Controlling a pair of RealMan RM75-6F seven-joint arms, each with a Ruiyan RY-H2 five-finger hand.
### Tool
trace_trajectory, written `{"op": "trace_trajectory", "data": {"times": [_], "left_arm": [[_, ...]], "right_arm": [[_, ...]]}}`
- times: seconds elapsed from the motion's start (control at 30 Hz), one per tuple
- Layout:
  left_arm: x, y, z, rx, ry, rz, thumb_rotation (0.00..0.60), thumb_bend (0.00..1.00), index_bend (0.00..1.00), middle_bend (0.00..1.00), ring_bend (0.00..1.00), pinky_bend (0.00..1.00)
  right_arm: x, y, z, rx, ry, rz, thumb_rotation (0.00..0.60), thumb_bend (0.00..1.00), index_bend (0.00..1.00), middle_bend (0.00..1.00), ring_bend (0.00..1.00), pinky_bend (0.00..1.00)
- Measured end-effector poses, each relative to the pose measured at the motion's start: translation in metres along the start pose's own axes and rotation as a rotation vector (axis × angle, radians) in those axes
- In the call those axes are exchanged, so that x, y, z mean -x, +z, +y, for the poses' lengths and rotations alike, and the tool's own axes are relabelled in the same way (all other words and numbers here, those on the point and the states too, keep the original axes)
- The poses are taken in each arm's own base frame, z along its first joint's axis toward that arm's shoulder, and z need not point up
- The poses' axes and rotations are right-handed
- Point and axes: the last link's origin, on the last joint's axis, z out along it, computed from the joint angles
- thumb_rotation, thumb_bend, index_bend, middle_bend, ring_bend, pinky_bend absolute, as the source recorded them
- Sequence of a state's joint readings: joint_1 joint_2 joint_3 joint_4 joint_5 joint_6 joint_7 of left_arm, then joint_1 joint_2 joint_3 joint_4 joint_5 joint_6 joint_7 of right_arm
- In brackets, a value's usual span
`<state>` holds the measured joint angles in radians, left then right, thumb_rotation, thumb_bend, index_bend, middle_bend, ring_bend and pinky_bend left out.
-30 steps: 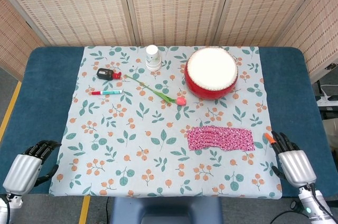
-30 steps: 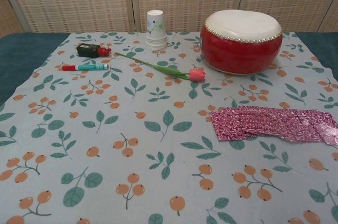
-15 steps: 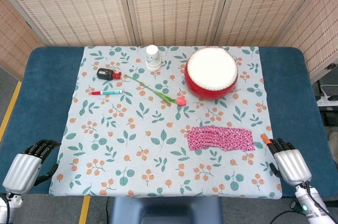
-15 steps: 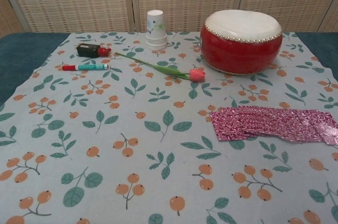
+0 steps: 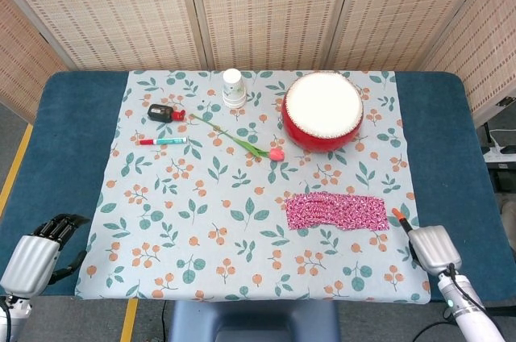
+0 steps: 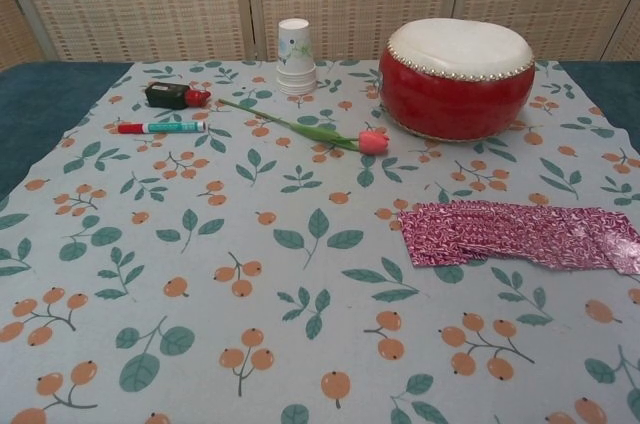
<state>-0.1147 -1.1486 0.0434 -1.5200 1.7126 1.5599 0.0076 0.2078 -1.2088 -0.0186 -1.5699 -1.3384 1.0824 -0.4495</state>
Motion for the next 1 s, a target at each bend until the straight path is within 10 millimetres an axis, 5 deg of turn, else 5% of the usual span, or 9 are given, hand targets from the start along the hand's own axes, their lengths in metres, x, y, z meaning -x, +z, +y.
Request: {"op": "trace_trajectory", "data": {"times": [0.43,1.0], "left_arm": [[-0.001,0.0,-0.001,-0.003,-0.003,0.003,0.6,0.33,0.25,0.27,0.23,0.44],[-0.001,0.0,-0.001,-0.004,-0.003,0.003,0.6,0.33,0.25,0.27,0.24,0.44]], "right_arm": [[0.009,0.019,-0.023,-0.065,-0.018,-0.092,0.6,0.75,0.0,0.73,0.77,0.69],[0.015,0.029,-0.023,-0.054,-0.016,-0.146,0.6,0.75,0.0,0.73,0.77,0.69]]}}
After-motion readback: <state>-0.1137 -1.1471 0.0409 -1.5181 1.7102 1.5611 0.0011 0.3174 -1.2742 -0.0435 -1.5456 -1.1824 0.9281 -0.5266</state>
